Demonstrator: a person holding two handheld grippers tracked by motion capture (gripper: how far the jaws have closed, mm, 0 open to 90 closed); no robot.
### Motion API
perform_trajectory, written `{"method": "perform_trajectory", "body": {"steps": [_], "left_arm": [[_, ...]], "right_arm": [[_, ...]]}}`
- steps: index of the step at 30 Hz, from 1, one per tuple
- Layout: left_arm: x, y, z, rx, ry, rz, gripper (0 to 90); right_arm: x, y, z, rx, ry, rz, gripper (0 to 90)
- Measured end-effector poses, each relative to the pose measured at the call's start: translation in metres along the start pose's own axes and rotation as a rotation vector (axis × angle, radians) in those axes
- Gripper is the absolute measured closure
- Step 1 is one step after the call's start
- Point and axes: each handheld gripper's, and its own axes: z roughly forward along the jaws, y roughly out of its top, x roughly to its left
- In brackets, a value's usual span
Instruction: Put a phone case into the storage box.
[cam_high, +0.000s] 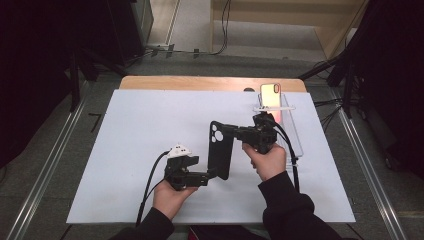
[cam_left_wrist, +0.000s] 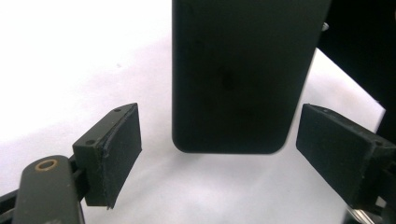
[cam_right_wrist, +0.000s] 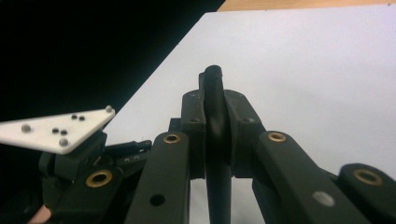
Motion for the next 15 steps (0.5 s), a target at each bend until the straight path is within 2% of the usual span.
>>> {"method": "perform_trajectory", "body": {"steps": [3, 5, 12, 13, 15], "left_arm": [[0.002, 0.004, -0.001, 0.040, -0.054, -0.015, 15.3], [0.003, 0.007, -0.003, 0.056, -0.066, -0.014, 15.7], [0.002, 0.018, -0.008, 0.128, -0.097, 0.036, 15.7], [0.001, 0.018, -0.009, 0.132, -0.097, 0.038, 15.7], [0.001, 0.021, -0.013, 0.129, -0.102, 0.068, 15.7]], "right_arm": [[0.001, -0.001, -0.001, 0.007, 0.007, -0.039, 77.5], [0.001, -0.002, -0.001, 0.013, 0.010, -0.061, 77.5], [-0.001, -0.005, -0.003, 0.036, 0.045, -0.116, 77.5], [-0.001, -0.005, -0.004, 0.040, 0.050, -0.123, 77.5], [-0.002, -0.006, -0.006, 0.046, 0.056, -0.139, 77.5]]}}
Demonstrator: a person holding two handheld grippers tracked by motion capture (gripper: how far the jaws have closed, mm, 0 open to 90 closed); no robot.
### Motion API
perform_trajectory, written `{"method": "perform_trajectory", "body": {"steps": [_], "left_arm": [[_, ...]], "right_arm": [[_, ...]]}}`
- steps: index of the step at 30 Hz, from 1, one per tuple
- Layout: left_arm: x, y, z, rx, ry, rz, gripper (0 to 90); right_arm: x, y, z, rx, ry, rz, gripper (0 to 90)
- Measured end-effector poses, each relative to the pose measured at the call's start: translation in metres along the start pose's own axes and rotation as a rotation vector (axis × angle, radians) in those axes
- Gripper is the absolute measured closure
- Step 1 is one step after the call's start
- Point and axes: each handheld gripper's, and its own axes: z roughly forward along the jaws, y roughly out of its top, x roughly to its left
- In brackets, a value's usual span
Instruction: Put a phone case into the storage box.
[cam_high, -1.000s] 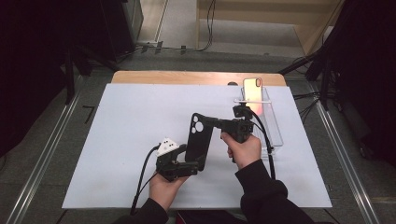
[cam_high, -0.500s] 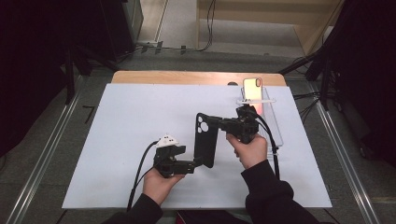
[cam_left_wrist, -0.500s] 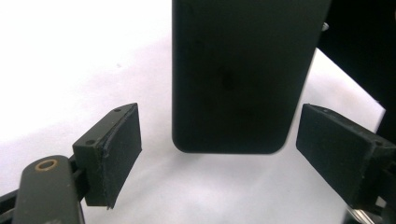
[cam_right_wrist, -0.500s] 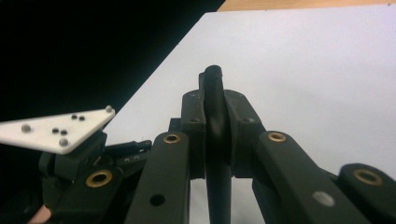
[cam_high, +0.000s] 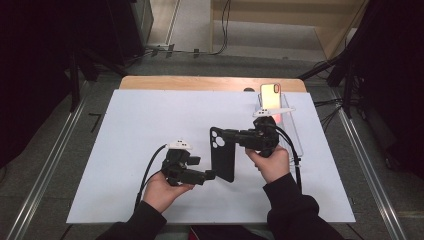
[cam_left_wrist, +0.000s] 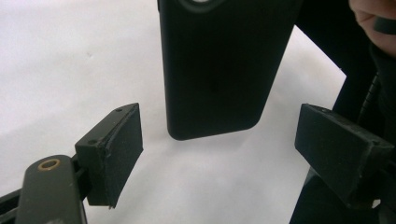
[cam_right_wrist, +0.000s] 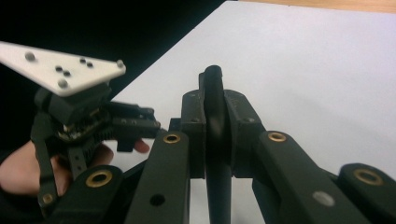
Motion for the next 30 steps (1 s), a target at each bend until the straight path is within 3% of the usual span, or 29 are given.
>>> {"method": "perform_trajectory", "body": {"steps": [10, 14, 16, 19, 25, 30], "left_arm": [[0.003, 0.013, -0.014, -0.004, -0.043, 0.023, 17.4], [0.005, 0.017, -0.017, 0.015, -0.058, 0.039, 17.7], [0.006, 0.018, -0.018, 0.030, -0.084, 0.065, 26.6], [0.006, 0.020, -0.018, 0.046, -0.104, 0.090, 27.2], [0.007, 0.025, -0.023, 0.023, -0.152, 0.117, 27.2], [0.008, 0.031, -0.030, 0.005, -0.155, 0.140, 27.1]], "right_arm": [[-0.002, -0.002, -0.009, 0.022, 0.045, -0.033, 77.5], [-0.002, -0.001, -0.013, 0.032, 0.060, -0.068, 77.4], [-0.002, -0.001, -0.015, 0.036, 0.062, -0.081, 77.4], [-0.003, -0.001, -0.018, 0.052, 0.064, -0.090, 77.4], [-0.003, -0.003, -0.020, 0.078, 0.091, -0.128, 77.4], [-0.003, -0.003, -0.020, 0.081, 0.138, -0.140, 77.4]]}}
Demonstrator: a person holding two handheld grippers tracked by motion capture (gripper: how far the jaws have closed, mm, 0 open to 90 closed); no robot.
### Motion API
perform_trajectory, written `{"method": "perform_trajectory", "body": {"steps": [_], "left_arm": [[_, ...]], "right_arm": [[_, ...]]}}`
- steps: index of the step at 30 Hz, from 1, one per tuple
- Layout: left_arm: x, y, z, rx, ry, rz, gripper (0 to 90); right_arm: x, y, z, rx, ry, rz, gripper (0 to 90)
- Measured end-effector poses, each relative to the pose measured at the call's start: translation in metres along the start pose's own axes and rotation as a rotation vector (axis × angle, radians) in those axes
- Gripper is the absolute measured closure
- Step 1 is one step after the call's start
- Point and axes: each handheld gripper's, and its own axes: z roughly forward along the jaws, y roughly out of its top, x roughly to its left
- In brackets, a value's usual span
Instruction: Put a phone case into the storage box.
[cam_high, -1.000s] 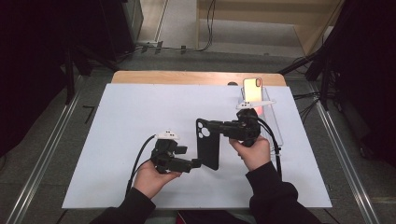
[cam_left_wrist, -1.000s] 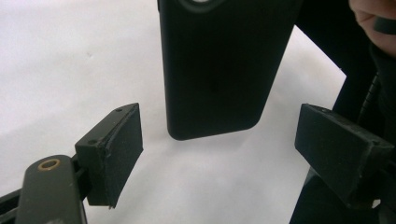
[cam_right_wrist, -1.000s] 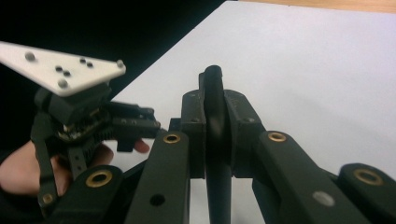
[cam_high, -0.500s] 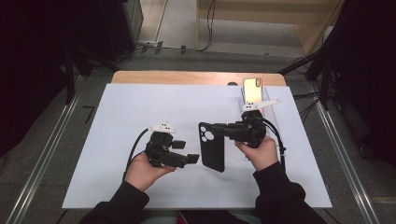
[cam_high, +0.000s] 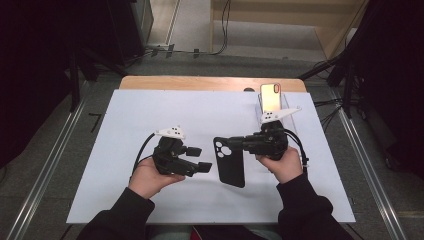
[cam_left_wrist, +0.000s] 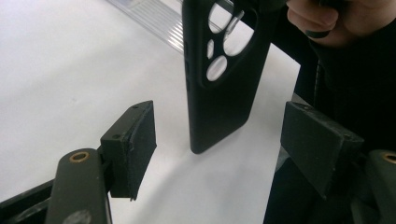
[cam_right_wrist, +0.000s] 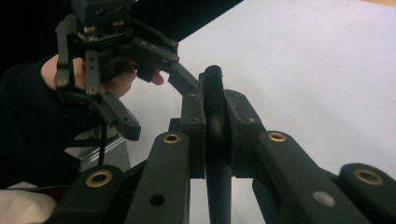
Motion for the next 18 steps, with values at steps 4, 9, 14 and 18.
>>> {"method": "perform_trajectory", "body": {"steps": [4, 9, 14, 18], "left_arm": [[0.003, 0.004, -0.005, -0.014, -0.013, 0.015, 27.1], [0.005, 0.008, -0.007, -0.006, -0.022, 0.059, 27.1], [0.009, 0.010, -0.008, -0.014, -0.042, 0.070, 27.1], [0.012, 0.012, -0.008, -0.019, -0.060, 0.075, 27.1]], "right_arm": [[0.000, -0.001, 0.002, 0.008, 0.020, -0.015, 77.4], [0.002, -0.001, 0.005, 0.025, 0.048, -0.028, 77.4], [0.004, 0.000, 0.009, 0.030, 0.073, -0.043, 77.4], [0.006, 0.000, 0.012, 0.034, 0.100, -0.057, 77.4]]}}
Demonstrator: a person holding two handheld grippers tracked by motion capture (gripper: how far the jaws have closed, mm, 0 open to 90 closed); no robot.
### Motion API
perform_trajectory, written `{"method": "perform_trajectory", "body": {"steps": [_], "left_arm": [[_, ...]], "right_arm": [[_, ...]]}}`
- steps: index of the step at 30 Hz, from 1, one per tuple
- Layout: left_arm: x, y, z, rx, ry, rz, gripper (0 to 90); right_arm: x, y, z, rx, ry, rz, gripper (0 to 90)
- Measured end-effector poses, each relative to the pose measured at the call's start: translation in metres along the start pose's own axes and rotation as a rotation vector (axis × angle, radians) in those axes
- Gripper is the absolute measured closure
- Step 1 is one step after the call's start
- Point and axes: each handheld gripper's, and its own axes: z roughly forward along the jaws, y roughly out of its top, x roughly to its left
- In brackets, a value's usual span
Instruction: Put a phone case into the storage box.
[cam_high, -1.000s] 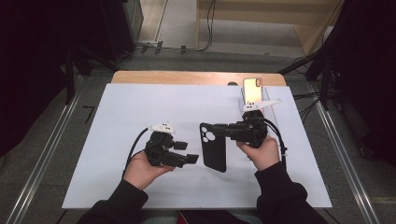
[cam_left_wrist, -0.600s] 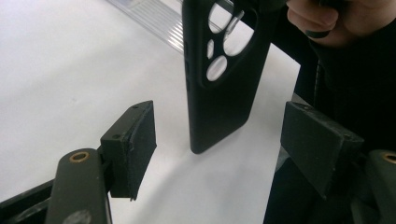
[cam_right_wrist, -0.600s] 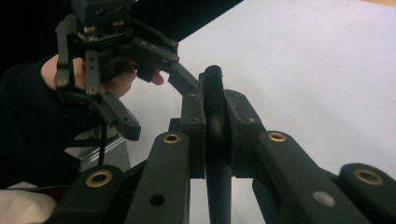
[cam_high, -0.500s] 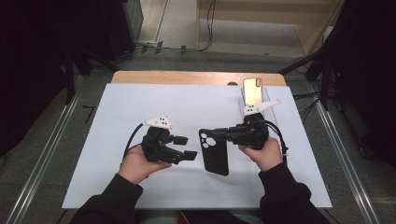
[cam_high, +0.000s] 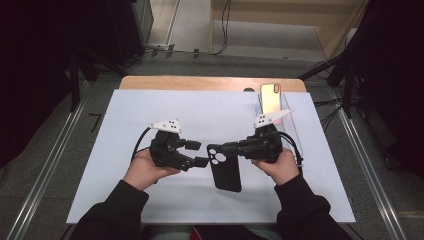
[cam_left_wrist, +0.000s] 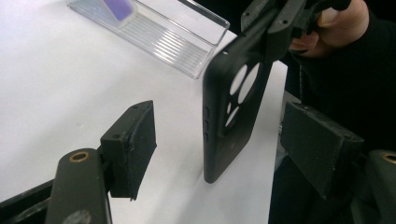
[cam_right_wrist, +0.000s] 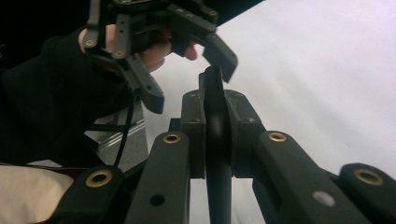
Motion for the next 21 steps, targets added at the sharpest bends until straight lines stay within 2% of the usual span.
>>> {"method": "perform_trajectory", "body": {"steps": [5, 8, 14, 18, 19, 21], "left_arm": [[0.000, 0.004, 0.002, 0.012, -0.024, 0.042, 28.7], [0.000, 0.005, 0.005, 0.022, -0.046, 0.049, 30.6], [0.003, 0.006, 0.005, 0.015, -0.085, 0.019, 35.7], [0.004, 0.005, 0.004, 0.011, -0.118, 0.018, 46.8], [0.004, 0.005, 0.004, 0.011, -0.138, 0.022, 50.2], [0.004, 0.004, 0.004, 0.015, -0.166, 0.034, 61.5]], "right_arm": [[0.002, 0.001, 0.004, 0.008, 0.026, -0.013, 77.4], [0.003, 0.001, 0.006, 0.009, 0.041, -0.022, 77.3], [0.003, 0.002, 0.010, 0.004, 0.072, -0.029, 77.4], [0.004, 0.002, 0.012, 0.005, 0.091, -0.036, 77.3], [0.004, 0.002, 0.013, 0.004, 0.100, -0.036, 77.4], [0.003, 0.002, 0.014, 0.000, 0.116, -0.033, 77.4]]}}
